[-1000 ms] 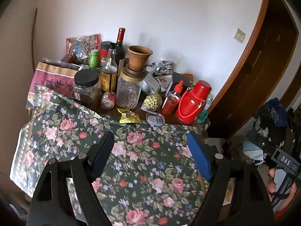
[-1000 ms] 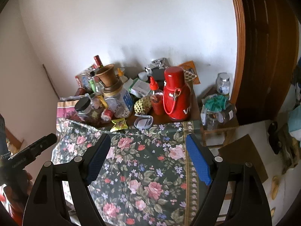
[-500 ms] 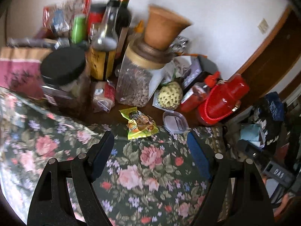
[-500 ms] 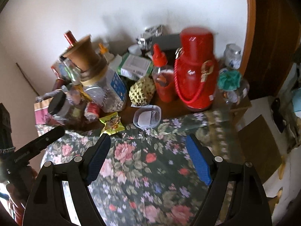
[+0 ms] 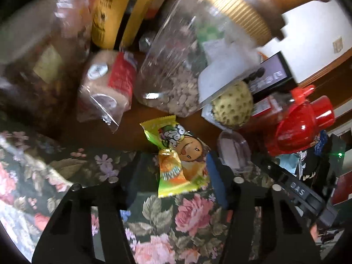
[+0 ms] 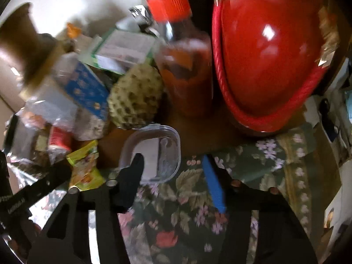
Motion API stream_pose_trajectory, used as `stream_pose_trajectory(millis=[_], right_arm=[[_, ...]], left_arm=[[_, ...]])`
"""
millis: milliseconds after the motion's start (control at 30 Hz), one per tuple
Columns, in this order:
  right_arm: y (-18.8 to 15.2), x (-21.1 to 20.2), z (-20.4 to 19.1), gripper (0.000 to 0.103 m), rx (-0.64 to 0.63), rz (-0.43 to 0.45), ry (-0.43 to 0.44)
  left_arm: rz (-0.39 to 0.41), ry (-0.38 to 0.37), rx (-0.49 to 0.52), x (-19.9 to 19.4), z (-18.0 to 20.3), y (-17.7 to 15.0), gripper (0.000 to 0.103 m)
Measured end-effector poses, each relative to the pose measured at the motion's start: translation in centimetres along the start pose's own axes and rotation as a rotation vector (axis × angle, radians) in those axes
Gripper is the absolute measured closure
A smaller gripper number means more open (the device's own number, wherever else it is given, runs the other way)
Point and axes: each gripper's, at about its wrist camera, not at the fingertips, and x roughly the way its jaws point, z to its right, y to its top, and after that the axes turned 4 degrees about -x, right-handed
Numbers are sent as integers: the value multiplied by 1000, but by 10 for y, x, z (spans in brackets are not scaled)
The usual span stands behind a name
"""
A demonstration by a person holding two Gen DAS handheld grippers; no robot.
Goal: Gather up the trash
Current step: 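Close the left tool on the yellow snack wrapper while the right tool grips the clear plastic box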
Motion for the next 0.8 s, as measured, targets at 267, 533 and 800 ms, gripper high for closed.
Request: stream_pose_trajectory(millis=[267,533,800], right_arm=[[-3,15,-3,65,-61,12,-41],[-9,15,-14,82,-118,29,-61],[-15,-11,-10,101,-61,31,23]], left_arm=[[0,24,53,18,9,4,50],[-24,54,104,29,19,0,84],[12,76,210,12,41,-22,88]])
